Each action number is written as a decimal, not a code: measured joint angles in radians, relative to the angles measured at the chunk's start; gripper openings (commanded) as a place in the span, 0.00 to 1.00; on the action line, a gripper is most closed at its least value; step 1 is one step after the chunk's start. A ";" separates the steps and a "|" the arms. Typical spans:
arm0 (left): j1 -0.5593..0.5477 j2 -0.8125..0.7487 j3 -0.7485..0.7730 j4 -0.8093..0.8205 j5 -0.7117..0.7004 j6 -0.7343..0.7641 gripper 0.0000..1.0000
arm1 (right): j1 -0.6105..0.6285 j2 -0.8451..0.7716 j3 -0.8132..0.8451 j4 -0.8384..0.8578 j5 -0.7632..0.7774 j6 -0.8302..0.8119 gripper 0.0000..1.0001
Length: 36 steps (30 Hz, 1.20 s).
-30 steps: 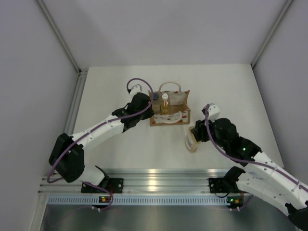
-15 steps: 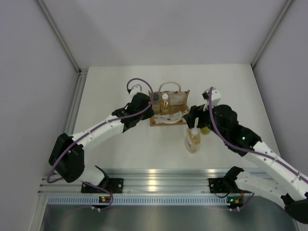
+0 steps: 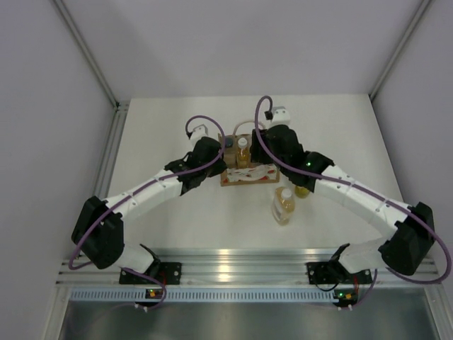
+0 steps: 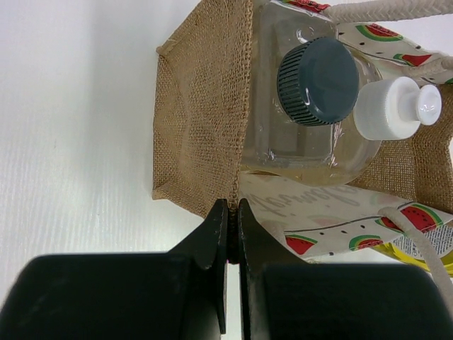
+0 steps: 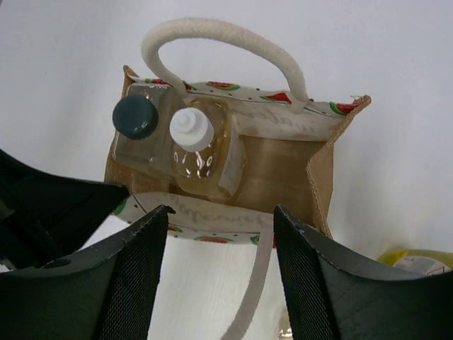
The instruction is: Take the personal care products out of the canvas bag
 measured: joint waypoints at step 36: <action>-0.002 -0.014 -0.011 0.000 -0.007 0.033 0.00 | 0.009 0.441 0.299 0.014 0.078 -0.042 0.20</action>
